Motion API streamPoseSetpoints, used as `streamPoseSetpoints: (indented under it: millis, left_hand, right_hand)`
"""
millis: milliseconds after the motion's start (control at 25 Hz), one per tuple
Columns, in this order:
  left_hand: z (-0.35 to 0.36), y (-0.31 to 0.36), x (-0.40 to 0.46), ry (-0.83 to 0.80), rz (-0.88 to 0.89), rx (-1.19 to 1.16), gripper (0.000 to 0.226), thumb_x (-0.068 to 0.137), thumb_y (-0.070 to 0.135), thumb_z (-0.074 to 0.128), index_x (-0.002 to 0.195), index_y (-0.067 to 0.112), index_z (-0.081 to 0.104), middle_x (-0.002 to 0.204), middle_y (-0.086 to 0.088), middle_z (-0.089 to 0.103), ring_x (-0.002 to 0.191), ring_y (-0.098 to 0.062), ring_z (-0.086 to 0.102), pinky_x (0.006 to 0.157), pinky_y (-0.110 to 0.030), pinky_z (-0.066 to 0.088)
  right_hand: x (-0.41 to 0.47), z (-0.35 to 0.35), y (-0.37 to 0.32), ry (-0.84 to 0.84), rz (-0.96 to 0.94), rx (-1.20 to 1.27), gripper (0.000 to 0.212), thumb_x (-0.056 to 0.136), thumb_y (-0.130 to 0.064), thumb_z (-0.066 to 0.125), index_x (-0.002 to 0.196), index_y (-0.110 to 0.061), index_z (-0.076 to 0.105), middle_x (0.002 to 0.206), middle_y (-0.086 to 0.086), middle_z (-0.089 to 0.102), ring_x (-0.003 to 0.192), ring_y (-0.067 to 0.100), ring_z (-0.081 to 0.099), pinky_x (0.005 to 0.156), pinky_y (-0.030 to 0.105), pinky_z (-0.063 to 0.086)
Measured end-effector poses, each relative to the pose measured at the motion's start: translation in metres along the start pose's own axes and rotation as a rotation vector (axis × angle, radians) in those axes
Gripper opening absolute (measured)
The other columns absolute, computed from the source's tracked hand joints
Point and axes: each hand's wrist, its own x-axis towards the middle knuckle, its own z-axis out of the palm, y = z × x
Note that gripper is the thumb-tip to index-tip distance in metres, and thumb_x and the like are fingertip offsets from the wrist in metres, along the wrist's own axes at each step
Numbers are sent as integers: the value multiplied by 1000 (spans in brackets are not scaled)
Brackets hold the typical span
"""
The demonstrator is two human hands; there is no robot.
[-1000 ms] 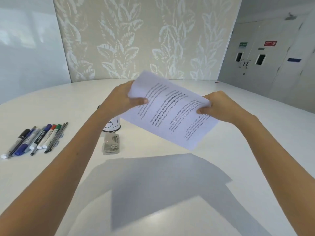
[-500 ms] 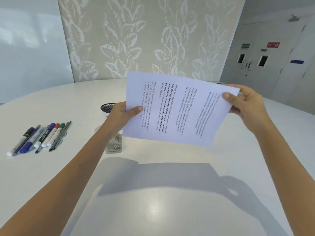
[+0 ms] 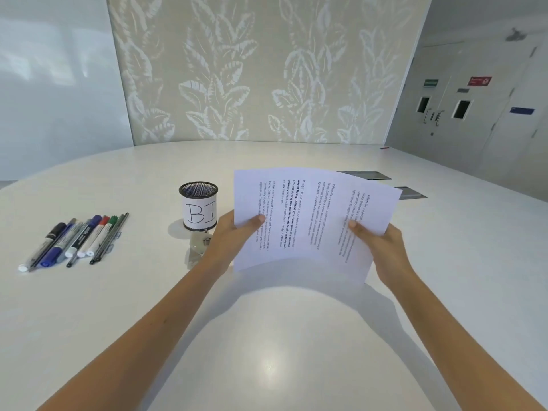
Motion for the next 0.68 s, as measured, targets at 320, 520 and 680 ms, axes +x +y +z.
streamPoseSetpoints:
  millis: [320, 520, 680]
  left_hand:
    - [5, 3, -5, -52, -4, -60, 17, 80, 35, 73, 91, 48, 72, 96, 20, 75, 90, 0, 71, 65, -12, 54]
    - [8, -13, -11, 3, -69, -54, 23, 85, 26, 69, 81, 48, 73, 87, 26, 74, 85, 9, 68, 75, -22, 48]
    - [7, -4, -3, 50, -112, -130, 10, 84, 23, 70, 91, 30, 71, 100, 6, 75, 98, -16, 69, 92, -41, 52]
  right_hand:
    - [0, 7, 2, 18, 11, 54, 14, 76, -21, 79, 89, -24, 76, 96, -6, 77, 85, 13, 73, 64, 23, 57]
    - [-8, 0, 27, 56, 127, -4, 18, 74, -19, 80, 90, -21, 74, 93, -4, 77, 84, 15, 73, 59, 24, 57]
    - [2, -13, 21, 205, 86, -124, 20, 77, -23, 78, 93, -24, 68, 88, -6, 75, 84, 17, 70, 76, 35, 57]
